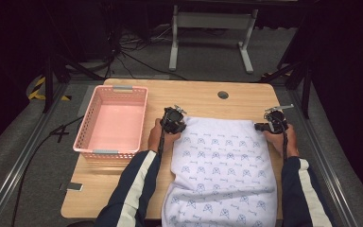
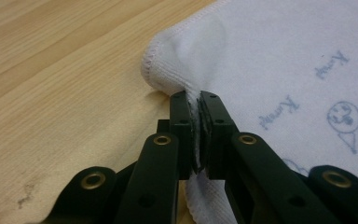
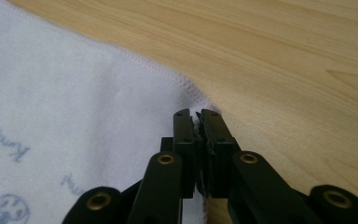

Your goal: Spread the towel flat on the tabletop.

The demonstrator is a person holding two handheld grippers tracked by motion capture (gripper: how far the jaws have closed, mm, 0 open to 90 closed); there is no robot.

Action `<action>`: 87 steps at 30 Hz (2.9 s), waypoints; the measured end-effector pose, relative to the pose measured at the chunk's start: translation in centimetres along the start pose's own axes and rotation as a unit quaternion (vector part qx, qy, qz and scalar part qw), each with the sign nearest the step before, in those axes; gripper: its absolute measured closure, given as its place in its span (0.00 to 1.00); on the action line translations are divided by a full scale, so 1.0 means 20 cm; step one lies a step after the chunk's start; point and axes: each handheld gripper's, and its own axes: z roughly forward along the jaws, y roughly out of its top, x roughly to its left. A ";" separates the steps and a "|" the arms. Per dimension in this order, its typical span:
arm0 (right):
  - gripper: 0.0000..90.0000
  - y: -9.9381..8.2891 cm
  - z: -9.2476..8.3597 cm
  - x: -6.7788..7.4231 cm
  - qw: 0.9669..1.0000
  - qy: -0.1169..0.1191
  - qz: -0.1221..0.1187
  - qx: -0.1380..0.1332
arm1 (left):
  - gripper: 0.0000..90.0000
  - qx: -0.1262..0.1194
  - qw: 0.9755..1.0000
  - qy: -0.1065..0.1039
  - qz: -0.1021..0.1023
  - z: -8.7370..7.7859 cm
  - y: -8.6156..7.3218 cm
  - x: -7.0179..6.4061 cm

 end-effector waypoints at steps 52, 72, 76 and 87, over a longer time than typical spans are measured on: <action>0.97 -0.69 -0.51 0.59 0.965 0.134 -0.225 -0.006 | 0.96 -0.013 0.985 0.018 0.172 -0.40 -0.53 -0.53; 0.97 -0.04 0.01 0.22 0.990 -0.026 -0.138 -0.029 | 0.96 0.003 0.987 0.124 0.100 0.05 0.04 -0.14; 0.97 0.05 0.08 0.21 0.988 -0.051 -0.147 -0.022 | 0.96 0.006 0.987 0.133 0.093 0.08 0.07 -0.11; 0.97 0.12 0.04 0.19 0.991 -0.034 -0.119 -0.047 | 0.96 0.007 0.983 0.151 0.101 -0.02 0.18 -0.15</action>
